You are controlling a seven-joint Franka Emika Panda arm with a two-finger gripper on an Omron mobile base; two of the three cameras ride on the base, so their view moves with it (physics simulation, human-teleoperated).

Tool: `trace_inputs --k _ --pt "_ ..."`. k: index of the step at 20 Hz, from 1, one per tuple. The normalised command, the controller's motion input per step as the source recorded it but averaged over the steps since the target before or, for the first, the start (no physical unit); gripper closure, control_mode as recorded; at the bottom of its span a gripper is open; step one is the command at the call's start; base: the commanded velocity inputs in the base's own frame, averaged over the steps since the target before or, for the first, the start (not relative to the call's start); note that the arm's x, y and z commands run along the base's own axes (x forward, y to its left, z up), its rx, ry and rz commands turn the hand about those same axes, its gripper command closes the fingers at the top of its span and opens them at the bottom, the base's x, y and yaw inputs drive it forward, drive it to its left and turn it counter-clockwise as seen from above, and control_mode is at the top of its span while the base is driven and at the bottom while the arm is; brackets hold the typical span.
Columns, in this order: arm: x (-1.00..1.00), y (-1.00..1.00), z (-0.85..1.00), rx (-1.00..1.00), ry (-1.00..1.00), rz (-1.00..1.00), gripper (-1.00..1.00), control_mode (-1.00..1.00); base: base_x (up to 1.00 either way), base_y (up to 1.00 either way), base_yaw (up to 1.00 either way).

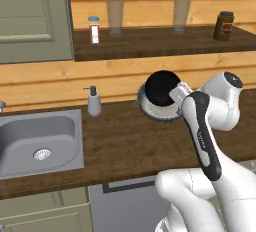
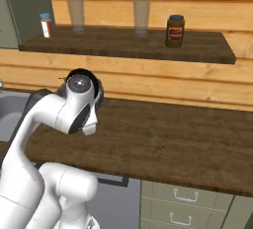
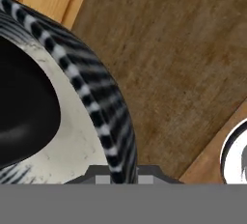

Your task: Pick up the bowls on the counter and stack them on top of one another in the open cabinet. Place the smaller bowl on top of the larger bowl.

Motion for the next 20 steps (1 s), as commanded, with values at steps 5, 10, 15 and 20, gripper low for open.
trace_inputs --k 5,10,15,20 --pt "-0.51 -0.19 1.0 0.07 -0.19 -0.07 1.0 -1.0 0.0 0.0 0.0" --pt "-0.15 -0.03 1.0 0.03 -0.18 -0.08 1.0 -1.0 0.0 0.0 0.0" --pt "0.55 0.0 1.0 0.03 -0.04 -0.12 1.0 -1.0 0.0 0.0 0.0" --pt "0.97 0.0 1.0 0.01 0.0 -0.14 1.0 -1.0 0.0 0.0 0.0"
